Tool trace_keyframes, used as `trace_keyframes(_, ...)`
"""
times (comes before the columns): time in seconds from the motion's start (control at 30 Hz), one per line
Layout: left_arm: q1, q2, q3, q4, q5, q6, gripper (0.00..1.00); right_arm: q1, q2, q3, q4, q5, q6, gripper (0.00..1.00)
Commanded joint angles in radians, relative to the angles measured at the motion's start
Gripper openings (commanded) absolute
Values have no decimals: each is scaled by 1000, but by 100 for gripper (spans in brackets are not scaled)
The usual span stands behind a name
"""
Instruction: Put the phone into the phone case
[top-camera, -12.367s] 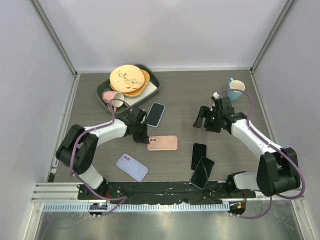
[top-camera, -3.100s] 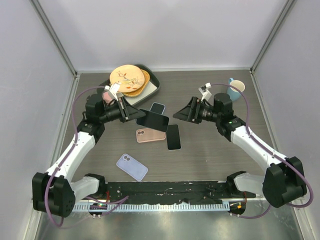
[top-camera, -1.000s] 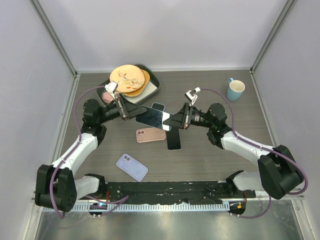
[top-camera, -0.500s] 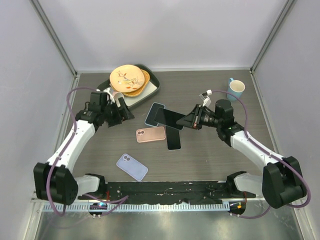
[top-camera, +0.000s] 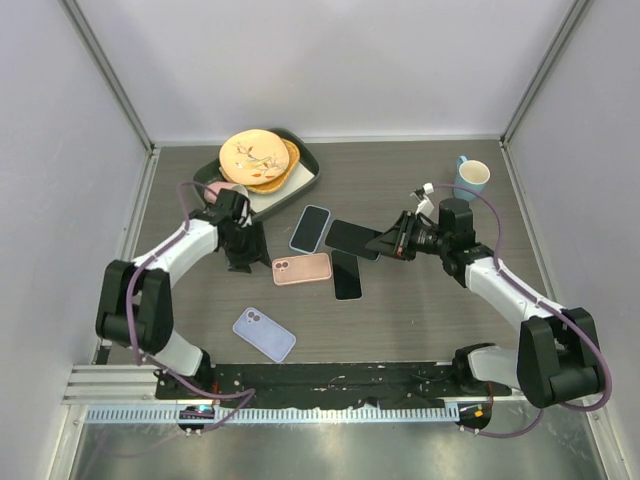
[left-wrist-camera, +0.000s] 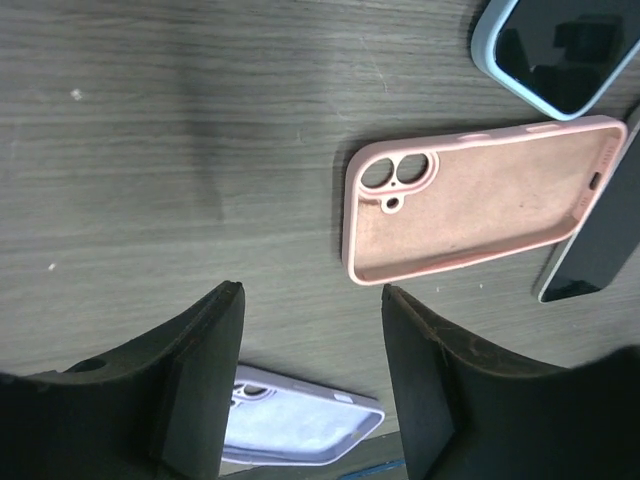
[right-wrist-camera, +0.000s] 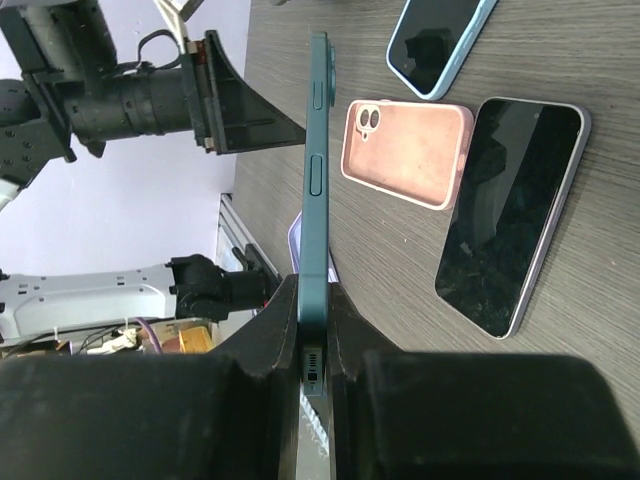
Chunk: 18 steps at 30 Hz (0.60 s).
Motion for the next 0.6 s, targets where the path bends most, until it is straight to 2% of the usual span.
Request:
trace_keyframes(0.0, -42, 91, 78, 35, -34, 24, 57, -4, 14, 51, 47, -47, -21, 1)
trace_keyframes(0.17, -110, 185, 126, 28, -86, 26, 55, -4, 37, 54, 47, -53, -27, 1)
trace_keyframes(0.23, -124, 220, 137, 28, -105, 24, 46, -6, 45, 53, 47, -56, -28, 1)
trace_keyframes(0.3, -128, 255, 142, 28, -116, 18, 30, -6, 52, 51, 45, -57, -28, 1)
trace_keyframes(0.47, -159, 294, 149, -1, -169, 26, 17, -7, 60, 53, 45, -62, -33, 1)
trace_keyframes(0.5, -164, 291, 145, -1, -169, 26, 9, -6, 62, 54, 45, -65, -33, 1)
trace_keyframes(0.57, -171, 270, 126, -1, -169, 27, 3, -6, 65, 56, 45, -70, -31, 1)
